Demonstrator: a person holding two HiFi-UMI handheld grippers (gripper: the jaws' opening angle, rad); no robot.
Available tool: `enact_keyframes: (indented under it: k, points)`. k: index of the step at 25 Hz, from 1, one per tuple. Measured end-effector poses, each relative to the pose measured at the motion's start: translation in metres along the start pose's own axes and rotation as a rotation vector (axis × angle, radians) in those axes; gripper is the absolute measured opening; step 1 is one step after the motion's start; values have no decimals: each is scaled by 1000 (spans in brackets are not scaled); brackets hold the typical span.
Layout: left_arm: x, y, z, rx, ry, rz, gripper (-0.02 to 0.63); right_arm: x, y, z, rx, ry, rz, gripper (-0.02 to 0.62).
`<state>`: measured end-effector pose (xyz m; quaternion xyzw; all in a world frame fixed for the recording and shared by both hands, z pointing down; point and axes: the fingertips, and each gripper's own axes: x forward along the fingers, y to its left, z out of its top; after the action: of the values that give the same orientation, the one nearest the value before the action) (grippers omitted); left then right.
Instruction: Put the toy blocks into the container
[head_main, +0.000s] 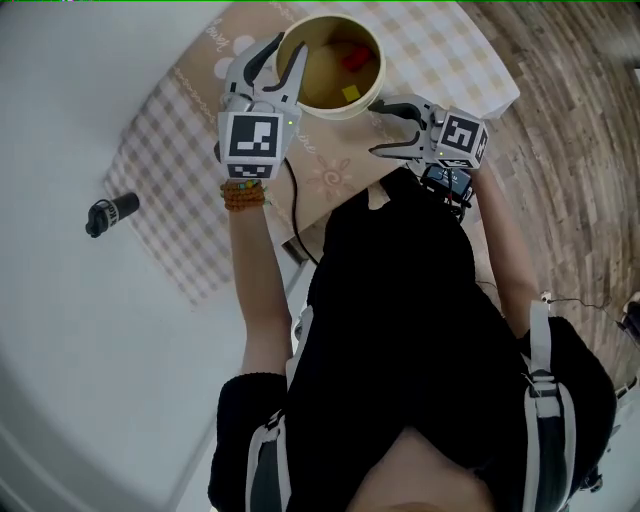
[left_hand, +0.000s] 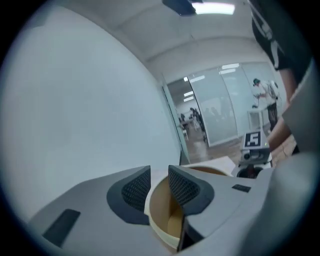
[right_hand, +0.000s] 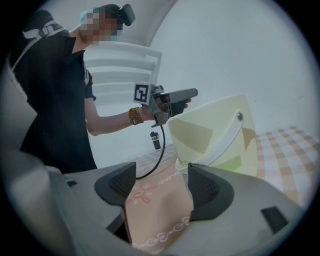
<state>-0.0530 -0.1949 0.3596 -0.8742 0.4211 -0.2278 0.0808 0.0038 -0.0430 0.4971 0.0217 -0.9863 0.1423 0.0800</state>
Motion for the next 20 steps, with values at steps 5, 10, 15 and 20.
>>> enact_keyframes:
  k: [5, 10, 15, 20]
  points:
    - [-55, 47, -5, -217, -234, 145, 127, 7, 6, -3, 2, 20, 15, 322]
    - [-81, 70, -66, -406, -227, 259, 126, 19, 11, -5, 3, 45, 39, 322]
    - [-75, 56, -146, -423, 18, 320, 127, 32, 18, -6, 1, 61, 63, 322]
    - [-69, 36, -218, -618, 194, 332, 127, 44, 22, -2, -13, 65, 74, 334]
